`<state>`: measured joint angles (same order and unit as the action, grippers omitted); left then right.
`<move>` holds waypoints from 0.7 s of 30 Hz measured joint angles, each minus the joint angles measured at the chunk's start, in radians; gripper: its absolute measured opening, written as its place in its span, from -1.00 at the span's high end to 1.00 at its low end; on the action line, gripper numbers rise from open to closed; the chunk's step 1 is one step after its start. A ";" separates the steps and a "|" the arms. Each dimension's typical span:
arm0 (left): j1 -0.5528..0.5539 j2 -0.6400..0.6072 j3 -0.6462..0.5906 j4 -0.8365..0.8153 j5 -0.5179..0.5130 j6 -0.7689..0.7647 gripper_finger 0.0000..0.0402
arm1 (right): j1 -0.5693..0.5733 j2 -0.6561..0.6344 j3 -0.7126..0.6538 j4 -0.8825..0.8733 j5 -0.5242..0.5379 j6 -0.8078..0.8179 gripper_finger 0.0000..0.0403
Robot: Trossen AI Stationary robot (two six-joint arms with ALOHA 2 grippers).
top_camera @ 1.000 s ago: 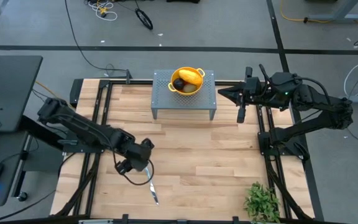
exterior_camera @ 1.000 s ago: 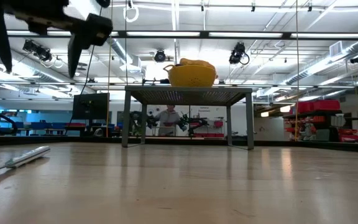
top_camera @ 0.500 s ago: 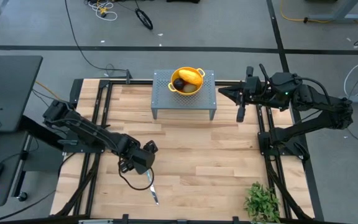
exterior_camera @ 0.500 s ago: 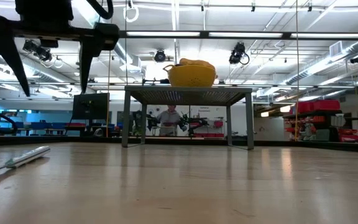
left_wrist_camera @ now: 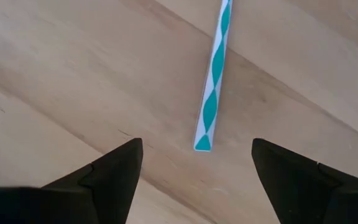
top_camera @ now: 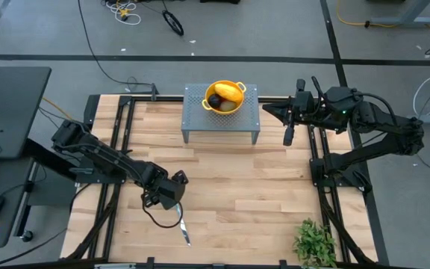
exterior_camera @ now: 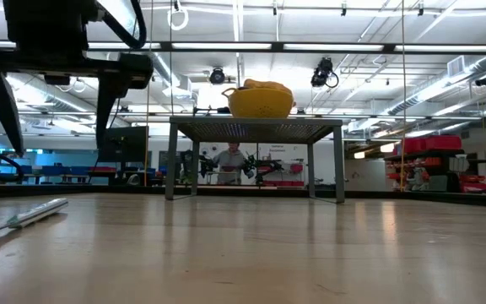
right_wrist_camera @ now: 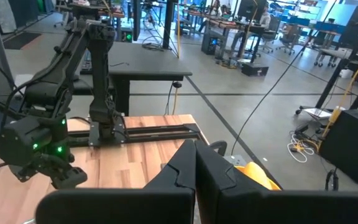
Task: Pick & Place Fruit
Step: Put the green table knife to the left of the colander bowl on the shelf
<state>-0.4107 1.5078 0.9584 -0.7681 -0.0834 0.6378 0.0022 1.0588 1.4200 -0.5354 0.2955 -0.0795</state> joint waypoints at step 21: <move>0.001 0.161 -0.001 0.093 0.043 -0.007 -0.54 | 0.000 0.000 0.000 -0.007 0.000 0.000 1.00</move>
<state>-0.4099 1.6684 0.9573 -0.6754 -0.0408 0.6305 0.0021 1.0592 1.4201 -0.5426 0.2955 -0.0795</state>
